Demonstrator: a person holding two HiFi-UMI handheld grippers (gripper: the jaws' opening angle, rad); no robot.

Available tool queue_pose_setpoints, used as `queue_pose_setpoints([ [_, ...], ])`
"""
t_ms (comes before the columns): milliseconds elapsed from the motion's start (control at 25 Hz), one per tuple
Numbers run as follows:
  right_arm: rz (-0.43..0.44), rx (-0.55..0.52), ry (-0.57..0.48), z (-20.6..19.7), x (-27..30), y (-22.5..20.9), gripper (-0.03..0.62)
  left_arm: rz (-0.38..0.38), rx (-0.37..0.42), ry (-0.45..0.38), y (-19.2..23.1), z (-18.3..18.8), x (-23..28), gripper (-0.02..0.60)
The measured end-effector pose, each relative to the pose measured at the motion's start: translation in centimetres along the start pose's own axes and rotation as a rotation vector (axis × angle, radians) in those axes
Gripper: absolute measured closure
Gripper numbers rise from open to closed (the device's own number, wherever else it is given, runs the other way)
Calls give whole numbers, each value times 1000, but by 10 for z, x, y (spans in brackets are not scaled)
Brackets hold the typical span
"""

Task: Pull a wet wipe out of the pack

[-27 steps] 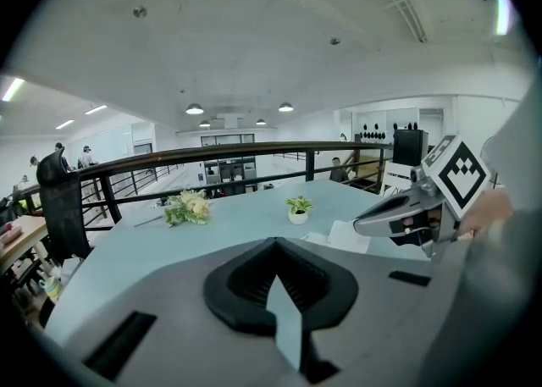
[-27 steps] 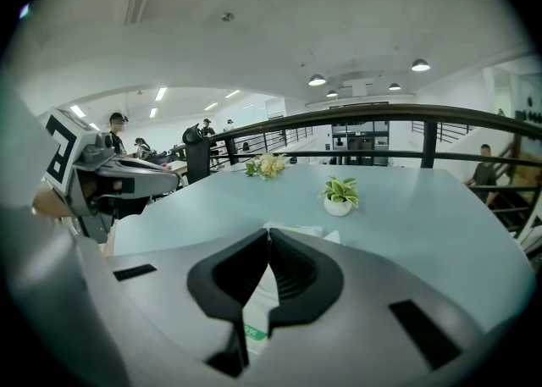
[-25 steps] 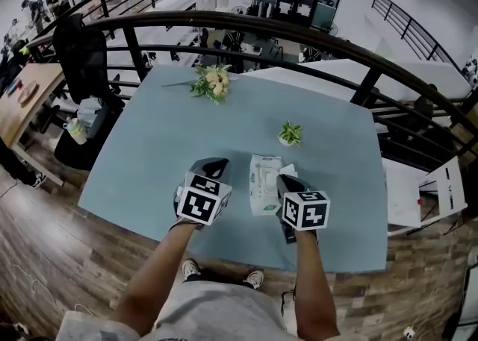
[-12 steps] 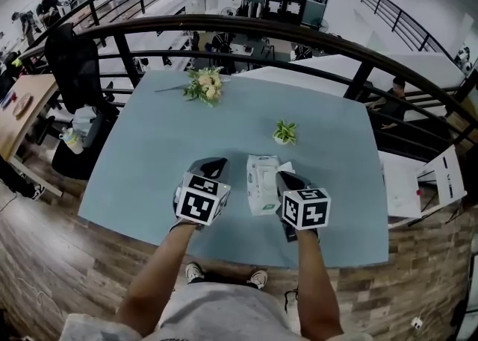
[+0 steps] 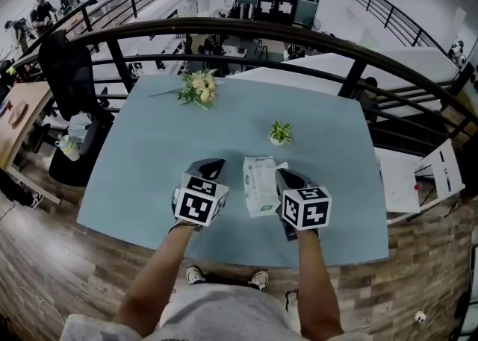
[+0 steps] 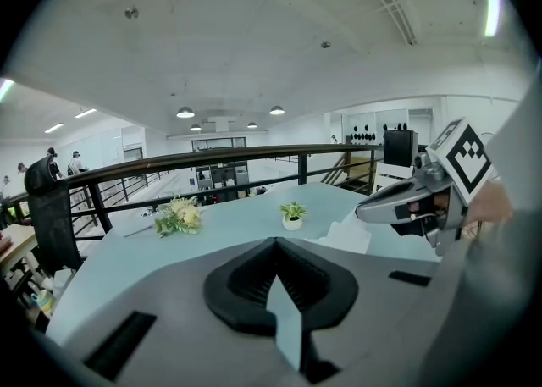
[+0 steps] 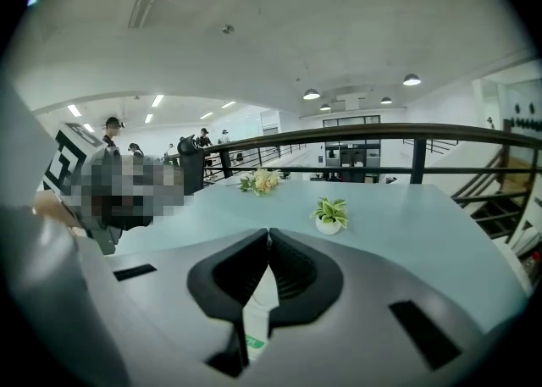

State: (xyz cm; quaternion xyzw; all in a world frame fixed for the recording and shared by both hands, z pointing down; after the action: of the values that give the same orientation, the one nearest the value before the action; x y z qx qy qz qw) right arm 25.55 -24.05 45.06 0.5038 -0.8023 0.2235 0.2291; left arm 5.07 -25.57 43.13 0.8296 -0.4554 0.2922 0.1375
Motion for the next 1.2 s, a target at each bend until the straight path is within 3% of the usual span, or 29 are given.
queue_pose_setpoints([
  [1200, -81, -33, -132, 33, -26, -6, 589, 6, 0, -21, 6, 10, 0, 589],
])
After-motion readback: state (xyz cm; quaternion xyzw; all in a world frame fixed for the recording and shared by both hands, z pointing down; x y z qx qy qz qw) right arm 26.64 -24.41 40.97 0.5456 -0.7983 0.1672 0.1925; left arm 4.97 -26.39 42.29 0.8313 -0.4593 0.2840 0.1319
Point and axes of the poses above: the fingertips, and each gripper's own axes: x forward along the fingers, y to its left, z out of its top, the point moved 7 cm from there along -x, backward along the fingers, and after that the axes turned 9 degrees about y, right-handed, at the moved point
